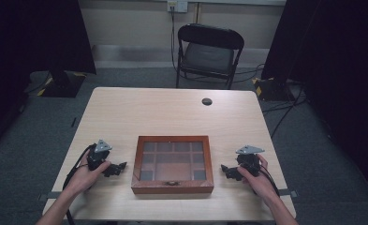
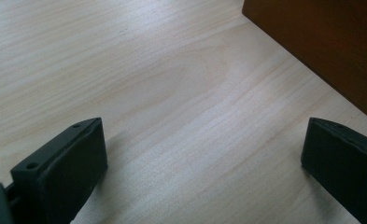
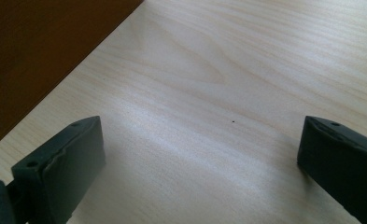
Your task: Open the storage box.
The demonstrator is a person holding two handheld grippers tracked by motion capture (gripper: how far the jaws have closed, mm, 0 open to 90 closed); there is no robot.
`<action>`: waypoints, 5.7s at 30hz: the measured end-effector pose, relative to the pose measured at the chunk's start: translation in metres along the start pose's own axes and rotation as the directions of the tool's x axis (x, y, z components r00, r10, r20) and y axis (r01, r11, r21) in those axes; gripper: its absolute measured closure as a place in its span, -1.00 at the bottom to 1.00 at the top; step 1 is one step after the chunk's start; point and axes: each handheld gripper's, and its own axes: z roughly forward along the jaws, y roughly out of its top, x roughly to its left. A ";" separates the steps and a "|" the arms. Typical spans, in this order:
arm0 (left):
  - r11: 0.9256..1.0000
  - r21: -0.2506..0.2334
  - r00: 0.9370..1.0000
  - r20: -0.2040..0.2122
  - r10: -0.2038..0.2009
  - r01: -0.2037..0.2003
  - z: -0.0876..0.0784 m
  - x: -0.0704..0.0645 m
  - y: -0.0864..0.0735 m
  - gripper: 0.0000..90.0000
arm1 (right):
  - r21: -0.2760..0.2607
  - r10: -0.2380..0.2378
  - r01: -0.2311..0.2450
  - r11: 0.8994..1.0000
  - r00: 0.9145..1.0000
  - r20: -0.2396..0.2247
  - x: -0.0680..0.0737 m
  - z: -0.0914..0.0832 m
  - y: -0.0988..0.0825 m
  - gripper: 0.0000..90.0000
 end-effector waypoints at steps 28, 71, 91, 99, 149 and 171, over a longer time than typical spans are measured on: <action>1.000 0.000 1.000 -0.001 -0.001 0.001 0.000 0.000 0.000 -1.00 | -0.010 -0.060 0.059 0.998 0.983 -0.174 0.013 -0.044 0.041 -0.47; 1.000 0.000 1.000 -0.005 -0.008 0.008 0.000 -0.001 0.000 -1.00 | -0.066 -0.307 0.318 0.946 0.812 -0.497 0.137 -0.026 0.095 0.22; 1.000 -0.001 1.000 -0.005 -0.010 0.010 0.000 -0.001 0.000 -1.00 | -0.098 -0.389 0.413 0.905 0.714 -0.582 0.164 -0.020 0.089 0.69; 1.000 0.001 1.000 -0.005 -0.008 0.008 0.000 -0.001 0.000 -1.00 | -0.107 -0.414 0.438 0.892 0.701 -0.581 0.167 -0.015 0.086 0.73; 1.000 0.000 1.000 -0.004 -0.009 0.009 0.000 -0.001 0.000 -1.00 | -0.086 -0.367 0.403 0.911 0.696 -0.618 0.163 -0.028 0.108 0.82; 1.000 -0.001 1.000 -0.003 -0.006 0.006 0.000 -0.001 0.000 -1.00 | -0.087 -0.349 0.384 0.919 0.691 -0.633 0.160 -0.033 0.117 0.82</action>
